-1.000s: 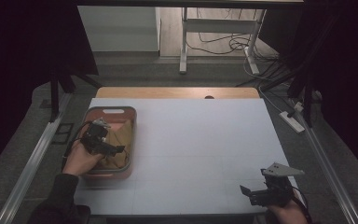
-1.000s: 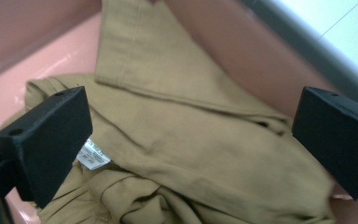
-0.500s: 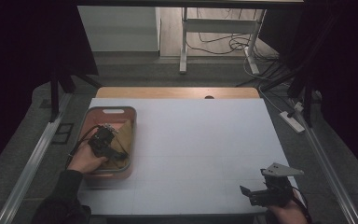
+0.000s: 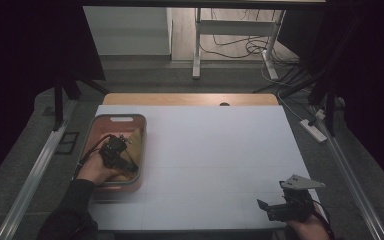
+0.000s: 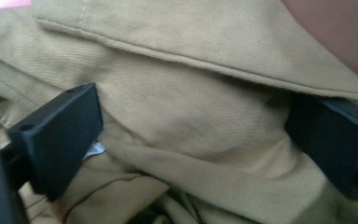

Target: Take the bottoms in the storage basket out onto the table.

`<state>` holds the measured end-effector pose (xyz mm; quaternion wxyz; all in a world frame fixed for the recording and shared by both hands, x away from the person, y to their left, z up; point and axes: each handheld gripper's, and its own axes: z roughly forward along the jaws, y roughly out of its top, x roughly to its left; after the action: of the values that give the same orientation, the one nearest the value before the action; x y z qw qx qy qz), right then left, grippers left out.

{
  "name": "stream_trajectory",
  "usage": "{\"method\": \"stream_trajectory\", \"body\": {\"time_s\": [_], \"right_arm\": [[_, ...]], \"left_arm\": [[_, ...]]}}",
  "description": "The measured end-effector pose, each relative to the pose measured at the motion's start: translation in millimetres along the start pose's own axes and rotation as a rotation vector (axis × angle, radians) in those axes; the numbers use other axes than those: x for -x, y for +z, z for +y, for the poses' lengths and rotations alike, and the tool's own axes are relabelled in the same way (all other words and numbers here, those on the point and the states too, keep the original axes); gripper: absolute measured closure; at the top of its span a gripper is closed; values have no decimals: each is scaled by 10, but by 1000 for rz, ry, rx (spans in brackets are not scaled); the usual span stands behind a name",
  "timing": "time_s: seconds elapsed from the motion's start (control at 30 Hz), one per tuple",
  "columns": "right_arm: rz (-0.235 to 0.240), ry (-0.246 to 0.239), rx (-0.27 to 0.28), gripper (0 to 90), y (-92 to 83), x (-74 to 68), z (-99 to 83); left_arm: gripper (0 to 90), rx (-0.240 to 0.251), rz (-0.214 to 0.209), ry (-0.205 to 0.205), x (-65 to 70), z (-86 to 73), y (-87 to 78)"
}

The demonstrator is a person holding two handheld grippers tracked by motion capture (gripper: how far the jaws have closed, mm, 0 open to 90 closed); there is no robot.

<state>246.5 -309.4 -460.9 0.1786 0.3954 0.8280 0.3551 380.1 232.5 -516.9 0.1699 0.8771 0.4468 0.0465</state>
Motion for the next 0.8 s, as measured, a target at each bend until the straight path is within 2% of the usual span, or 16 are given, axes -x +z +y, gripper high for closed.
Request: {"method": "stream_trajectory", "body": {"time_s": [0.1, 0.2, 0.33, 0.4, 0.43, 0.5, 0.57, 0.6, 0.63, 0.67, 0.8], "right_arm": [[0, -1, 1, 8, -2, 0, -2], [0, -3, 1, 8, -3, -2, -2], [-3, -8, -4, 8, -2, -8, -2], [-2, -8, -3, 8, -1, -10, -2], [-2, -8, -3, 8, -1, -10, -2], [-2, -9, -3, 8, -1, -11, -2], [-2, -9, -4, 8, 1, -12, -2], [-2, -11, -7, 8, 1, -12, -1], [-3, -12, -8, 8, 1, -14, -1], [-3, -12, -8, 8, 1, -14, -1], [-2, -12, -8, 8, 3, -15, -2]], "left_arm": [[98, 7, 0, -9, -7, -7, -9], [178, 16, 4, -34, -44, -16, -42], [262, 18, 4, -40, -67, -18, -67], [363, 22, -2, -39, -73, -21, -76], [399, 28, -20, -38, -80, -28, -86], [419, 26, -18, -38, -78, -27, -95], [526, 22, -21, -42, -82, -20, -104], [590, 19, -38, -63, -92, -16, -116], [645, 19, -38, -63, -92, -16, -116], [677, 16, -54, -78, -94, -8, -118], [729, 10, -61, -89, -92, 7, -127]]}}
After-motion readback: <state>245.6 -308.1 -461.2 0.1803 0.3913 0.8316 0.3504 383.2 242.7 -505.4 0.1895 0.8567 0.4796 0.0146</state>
